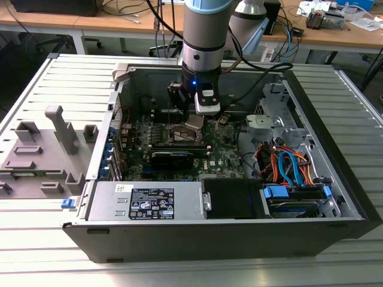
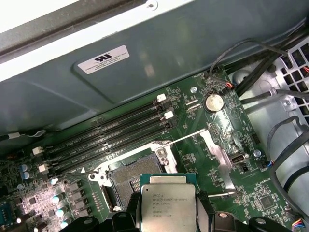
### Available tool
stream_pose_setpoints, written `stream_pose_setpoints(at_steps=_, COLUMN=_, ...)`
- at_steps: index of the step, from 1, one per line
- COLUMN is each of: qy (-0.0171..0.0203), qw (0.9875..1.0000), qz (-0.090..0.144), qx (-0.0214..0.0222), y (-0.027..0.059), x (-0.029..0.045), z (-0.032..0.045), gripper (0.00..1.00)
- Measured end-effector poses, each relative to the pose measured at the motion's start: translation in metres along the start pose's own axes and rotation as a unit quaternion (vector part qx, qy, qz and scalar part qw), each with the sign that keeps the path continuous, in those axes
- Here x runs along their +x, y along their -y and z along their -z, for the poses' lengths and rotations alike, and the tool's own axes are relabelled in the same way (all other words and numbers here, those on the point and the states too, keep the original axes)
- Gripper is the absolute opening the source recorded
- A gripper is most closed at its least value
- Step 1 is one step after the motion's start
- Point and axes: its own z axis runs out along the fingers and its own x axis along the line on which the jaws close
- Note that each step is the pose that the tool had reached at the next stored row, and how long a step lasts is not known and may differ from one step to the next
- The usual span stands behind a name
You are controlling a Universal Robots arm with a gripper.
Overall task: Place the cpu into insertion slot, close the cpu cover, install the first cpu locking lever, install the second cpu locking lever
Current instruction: 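Place the cpu into insertion slot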
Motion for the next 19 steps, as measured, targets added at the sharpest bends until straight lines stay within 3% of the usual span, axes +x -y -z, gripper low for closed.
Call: stream_pose_setpoints(at_steps=19, qy=0.0007, qw=1.0, qz=-0.009, qx=-0.0002, y=0.0, x=0.0, z=-0.0002, gripper=0.55)
